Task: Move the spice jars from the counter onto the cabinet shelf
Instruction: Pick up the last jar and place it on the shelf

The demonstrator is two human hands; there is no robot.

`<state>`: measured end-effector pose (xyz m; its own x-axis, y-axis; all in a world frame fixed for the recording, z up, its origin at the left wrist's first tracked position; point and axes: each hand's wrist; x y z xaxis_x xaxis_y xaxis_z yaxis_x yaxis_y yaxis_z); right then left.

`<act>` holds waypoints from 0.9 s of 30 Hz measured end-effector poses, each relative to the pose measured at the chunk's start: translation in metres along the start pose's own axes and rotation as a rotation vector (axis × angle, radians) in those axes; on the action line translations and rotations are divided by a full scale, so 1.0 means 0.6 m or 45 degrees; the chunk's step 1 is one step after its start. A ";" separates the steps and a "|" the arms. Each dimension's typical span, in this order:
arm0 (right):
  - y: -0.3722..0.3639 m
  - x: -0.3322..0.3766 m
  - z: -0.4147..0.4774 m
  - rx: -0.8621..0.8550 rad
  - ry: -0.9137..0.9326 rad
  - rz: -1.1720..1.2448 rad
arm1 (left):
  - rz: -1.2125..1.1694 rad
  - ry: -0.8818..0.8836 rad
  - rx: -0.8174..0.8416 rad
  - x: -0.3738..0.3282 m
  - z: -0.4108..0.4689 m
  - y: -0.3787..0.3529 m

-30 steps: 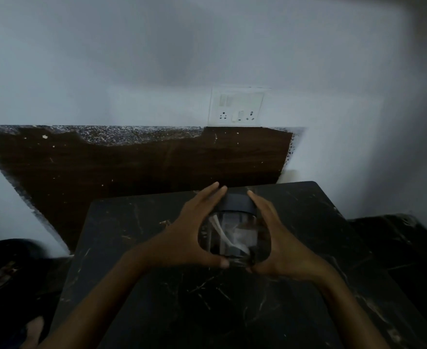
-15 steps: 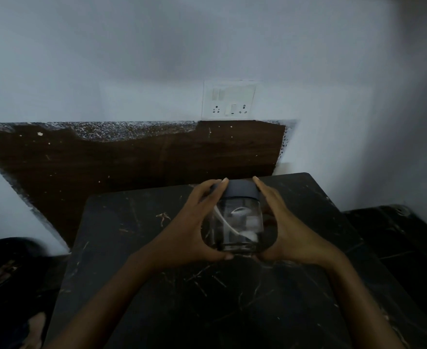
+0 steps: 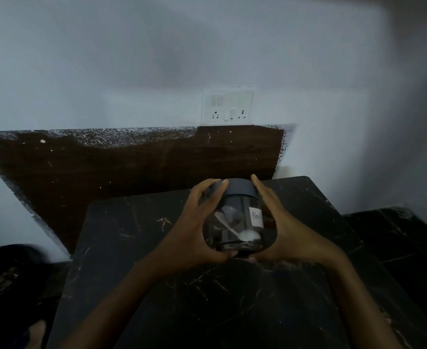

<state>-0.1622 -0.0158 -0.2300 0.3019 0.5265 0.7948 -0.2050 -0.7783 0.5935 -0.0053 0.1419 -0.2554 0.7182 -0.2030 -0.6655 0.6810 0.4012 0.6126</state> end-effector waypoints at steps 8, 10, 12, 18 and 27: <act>-0.012 0.008 0.005 -0.135 0.049 -0.169 | 0.202 0.004 0.154 -0.014 0.007 0.000; -0.015 0.010 0.005 -0.133 0.041 -0.174 | 0.193 0.025 0.138 -0.012 0.010 0.001; -0.011 0.009 0.001 -0.099 0.019 -0.137 | 0.135 0.034 0.106 -0.008 0.009 0.004; 0.010 0.011 -0.012 -0.019 -0.090 -0.043 | -0.101 0.065 0.063 -0.009 0.002 0.011; -0.004 0.009 -0.001 -0.093 -0.068 -0.119 | -0.042 0.152 0.193 -0.009 0.012 0.010</act>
<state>-0.1609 -0.0109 -0.2269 0.3714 0.5751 0.7289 -0.2405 -0.6987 0.6738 -0.0041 0.1387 -0.2450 0.6791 -0.1025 -0.7268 0.7242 0.2548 0.6408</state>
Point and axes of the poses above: each hand's wrist, its own z-axis towards the middle knuckle, its own y-axis out of the back of the hand, x = y × z, and after that the axes turned 7 degrees about -y, right-handed
